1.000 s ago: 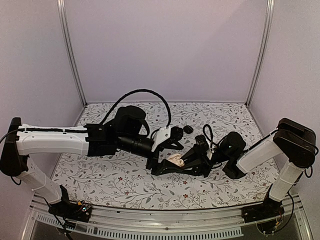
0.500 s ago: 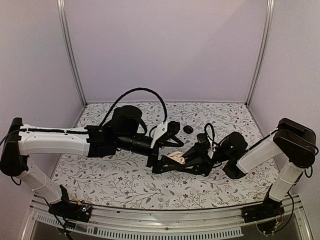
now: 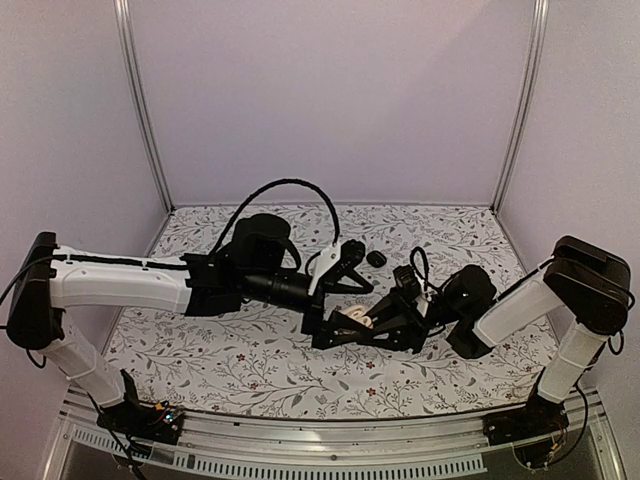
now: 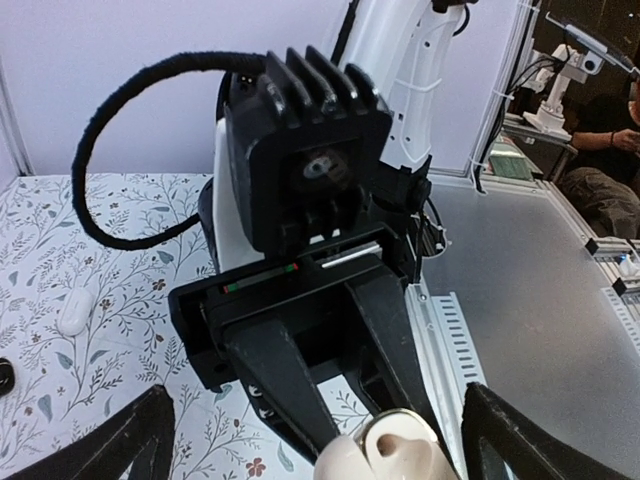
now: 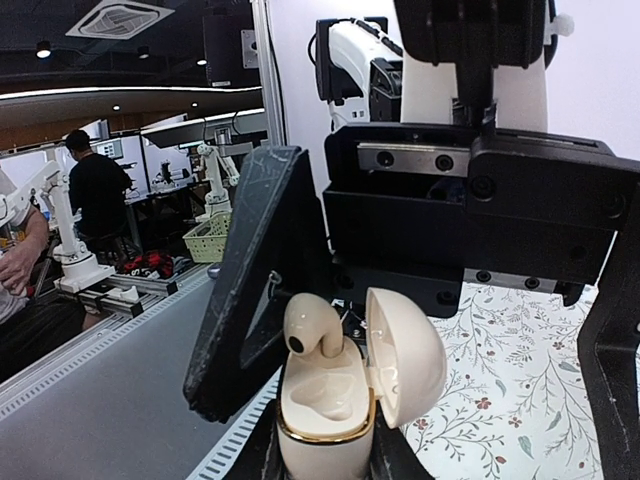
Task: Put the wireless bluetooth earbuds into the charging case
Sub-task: Adjust the left earbud in the left side groove of the charging case.
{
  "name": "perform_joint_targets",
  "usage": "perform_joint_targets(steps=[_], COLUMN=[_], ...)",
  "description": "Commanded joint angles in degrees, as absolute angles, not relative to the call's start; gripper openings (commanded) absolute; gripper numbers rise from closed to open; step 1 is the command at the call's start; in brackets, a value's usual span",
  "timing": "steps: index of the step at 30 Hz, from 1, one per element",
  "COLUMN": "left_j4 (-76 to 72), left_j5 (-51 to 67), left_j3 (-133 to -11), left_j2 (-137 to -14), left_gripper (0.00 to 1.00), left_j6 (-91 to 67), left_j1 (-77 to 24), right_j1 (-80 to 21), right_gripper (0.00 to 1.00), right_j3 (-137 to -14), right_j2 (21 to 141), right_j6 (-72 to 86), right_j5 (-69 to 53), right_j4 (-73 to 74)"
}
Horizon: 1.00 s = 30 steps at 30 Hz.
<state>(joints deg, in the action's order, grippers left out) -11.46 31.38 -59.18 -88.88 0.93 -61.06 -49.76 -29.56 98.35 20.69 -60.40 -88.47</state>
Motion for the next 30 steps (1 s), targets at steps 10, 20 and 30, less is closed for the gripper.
perform_joint_targets(steps=[10, 20, 30], left_j4=[-14.40, -7.97, -5.68], left_j5=[28.62, 26.28, 20.82], left_j3=[-56.76, -58.71, -57.00], left_j2=[-86.29, -82.41, -76.66], left_gripper=[1.00, 1.00, 1.00], left_j6=[3.05, 7.98, 3.96], left_j1=[-60.37, -62.67, -62.43], right_j1=[-48.70, -47.81, -47.29], right_gripper=[0.00, 0.00, 0.00], right_j3=[-28.76, -28.57, -27.99], right_j2=[100.02, 99.76, 97.70], right_j6=[24.26, 24.47, 21.33], right_j5=[-61.13, -59.34, -58.14], right_j4=[-97.95, -96.55, -91.61])
